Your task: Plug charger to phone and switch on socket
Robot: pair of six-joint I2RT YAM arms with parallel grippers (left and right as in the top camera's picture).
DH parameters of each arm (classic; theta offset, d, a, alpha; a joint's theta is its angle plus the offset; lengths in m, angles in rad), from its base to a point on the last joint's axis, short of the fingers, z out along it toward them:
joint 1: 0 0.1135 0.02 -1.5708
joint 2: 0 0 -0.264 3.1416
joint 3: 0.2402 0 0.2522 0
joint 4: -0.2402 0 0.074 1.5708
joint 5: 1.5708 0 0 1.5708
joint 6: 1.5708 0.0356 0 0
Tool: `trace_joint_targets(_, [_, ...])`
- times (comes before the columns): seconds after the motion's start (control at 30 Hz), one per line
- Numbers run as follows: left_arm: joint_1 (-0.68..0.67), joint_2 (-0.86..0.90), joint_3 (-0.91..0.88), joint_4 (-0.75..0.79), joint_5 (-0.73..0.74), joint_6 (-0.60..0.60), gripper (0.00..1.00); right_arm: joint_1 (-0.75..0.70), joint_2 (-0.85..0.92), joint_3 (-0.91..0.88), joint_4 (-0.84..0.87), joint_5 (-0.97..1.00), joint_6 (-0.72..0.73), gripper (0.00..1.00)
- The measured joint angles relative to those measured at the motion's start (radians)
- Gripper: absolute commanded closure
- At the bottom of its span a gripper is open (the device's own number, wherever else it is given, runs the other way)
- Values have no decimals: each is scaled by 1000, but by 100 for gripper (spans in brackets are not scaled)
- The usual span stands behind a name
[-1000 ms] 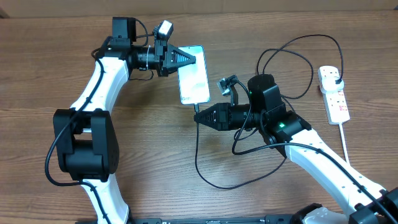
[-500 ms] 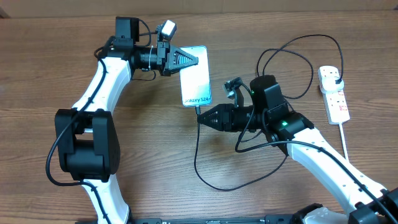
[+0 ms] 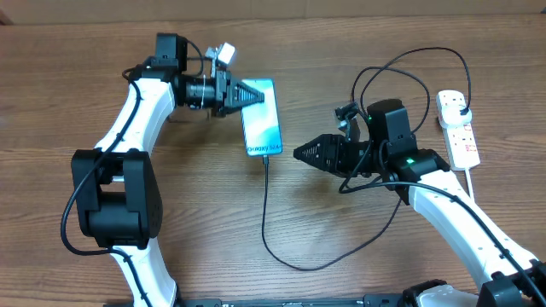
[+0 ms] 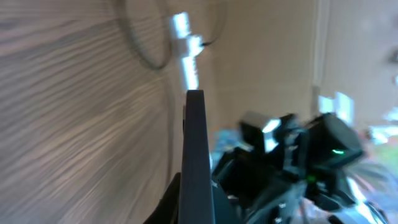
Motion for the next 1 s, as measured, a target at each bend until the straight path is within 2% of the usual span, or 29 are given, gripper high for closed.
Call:
trace_joint_targets(0.27, [0, 0, 0, -240, -198, 202, 96, 0, 0, 0, -10, 56, -5, 44])
trace_joint_targets(0.47, [0, 0, 0, -307, -306, 304, 96, 0, 0, 0, -25, 98, -5, 44])
trace_joint_targets(1.0, [0, 0, -11, -291, -378, 299, 96, 2, 0, 0, -29, 141, -6, 44])
